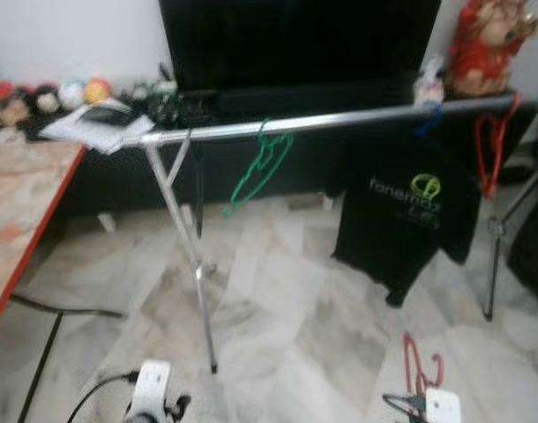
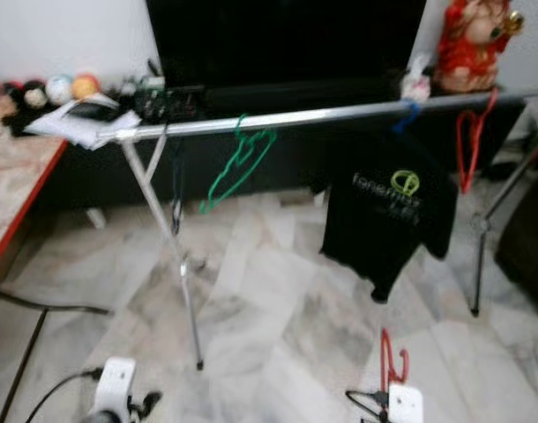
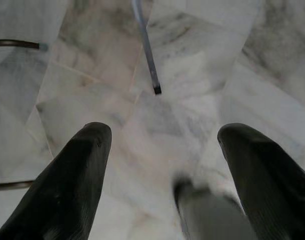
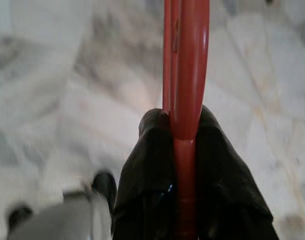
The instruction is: Hang hanger
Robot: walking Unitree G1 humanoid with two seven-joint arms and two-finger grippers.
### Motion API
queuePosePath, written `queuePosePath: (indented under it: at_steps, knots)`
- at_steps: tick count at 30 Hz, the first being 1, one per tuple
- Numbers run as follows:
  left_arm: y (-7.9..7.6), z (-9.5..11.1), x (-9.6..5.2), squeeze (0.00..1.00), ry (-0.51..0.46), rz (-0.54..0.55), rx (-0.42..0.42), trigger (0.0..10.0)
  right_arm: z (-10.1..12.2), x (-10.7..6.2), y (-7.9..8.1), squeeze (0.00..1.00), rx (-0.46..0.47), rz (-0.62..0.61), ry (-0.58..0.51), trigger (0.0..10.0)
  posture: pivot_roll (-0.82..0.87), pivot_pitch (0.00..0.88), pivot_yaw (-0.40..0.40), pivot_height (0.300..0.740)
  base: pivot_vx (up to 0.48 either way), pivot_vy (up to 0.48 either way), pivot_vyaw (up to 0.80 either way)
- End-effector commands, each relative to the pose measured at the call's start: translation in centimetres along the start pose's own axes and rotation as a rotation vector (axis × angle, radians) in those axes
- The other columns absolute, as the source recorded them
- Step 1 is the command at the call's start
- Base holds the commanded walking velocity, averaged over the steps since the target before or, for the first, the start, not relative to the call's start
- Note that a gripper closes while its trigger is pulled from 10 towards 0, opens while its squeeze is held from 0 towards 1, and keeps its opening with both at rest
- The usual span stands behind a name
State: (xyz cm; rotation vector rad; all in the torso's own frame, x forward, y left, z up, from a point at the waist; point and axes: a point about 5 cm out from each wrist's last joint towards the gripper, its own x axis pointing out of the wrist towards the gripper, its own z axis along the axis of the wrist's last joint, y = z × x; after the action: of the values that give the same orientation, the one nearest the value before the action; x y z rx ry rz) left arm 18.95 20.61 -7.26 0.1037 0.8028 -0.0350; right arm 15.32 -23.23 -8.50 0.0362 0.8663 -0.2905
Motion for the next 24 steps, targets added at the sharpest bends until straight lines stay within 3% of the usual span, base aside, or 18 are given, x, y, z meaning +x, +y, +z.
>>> queuePosePath:
  at_steps: [1,19,24]
  knots:
    - [0.96,-1.7,-0.64,0.0,0.058,0.023,0.007,10.0,-0.07,0.0,0.88,0.0,0.007,0.024,0.0,10.0,-0.1,0.0,0.007,0.74,0.356,0.0,0.0]
    - [0.41,-1.98,-0.66,0.0,0.065,0.015,0.006,10.0,0.03,0.02,0.88,0.0,-0.018,0.033,-0.002,10.0,-0.1,0.0,0.004,0.74,0.354,0.0,0.0]
    - [0.31,-2.14,-0.68,0.0,0.077,0.014,0.005,10.0,0.08,0.03,0.85,0.0,-0.039,0.034,-0.005,10.0,-0.1,0.0,0.004,0.74,0.166,0.0,0.23]
